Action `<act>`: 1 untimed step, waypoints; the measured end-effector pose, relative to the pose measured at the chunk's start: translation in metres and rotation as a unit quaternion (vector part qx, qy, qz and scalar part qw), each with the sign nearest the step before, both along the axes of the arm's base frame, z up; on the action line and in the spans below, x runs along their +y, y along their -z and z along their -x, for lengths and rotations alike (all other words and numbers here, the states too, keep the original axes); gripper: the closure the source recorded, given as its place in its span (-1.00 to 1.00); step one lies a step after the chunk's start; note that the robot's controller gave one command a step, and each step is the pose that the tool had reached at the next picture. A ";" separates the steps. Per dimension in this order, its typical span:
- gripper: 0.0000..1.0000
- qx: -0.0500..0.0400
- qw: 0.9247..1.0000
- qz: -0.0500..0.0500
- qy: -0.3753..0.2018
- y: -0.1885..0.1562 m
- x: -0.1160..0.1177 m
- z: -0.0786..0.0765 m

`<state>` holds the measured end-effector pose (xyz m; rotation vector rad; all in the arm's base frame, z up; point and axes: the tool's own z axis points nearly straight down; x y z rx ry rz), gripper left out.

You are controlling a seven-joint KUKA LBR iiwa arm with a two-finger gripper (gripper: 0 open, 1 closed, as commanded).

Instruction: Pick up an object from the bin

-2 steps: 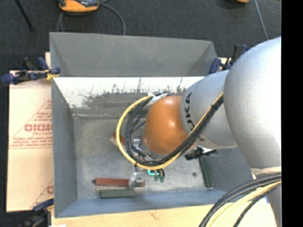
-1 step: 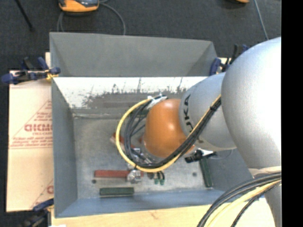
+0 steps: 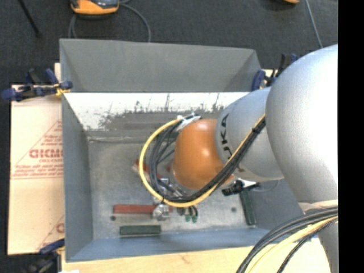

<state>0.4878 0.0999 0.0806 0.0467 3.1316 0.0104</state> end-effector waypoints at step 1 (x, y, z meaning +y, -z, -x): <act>1.00 0.005 1.000 0.003 -0.016 -0.194 -0.007 -0.004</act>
Offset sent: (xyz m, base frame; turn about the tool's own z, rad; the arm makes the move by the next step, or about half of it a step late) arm 0.0000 0.0000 0.0000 0.0000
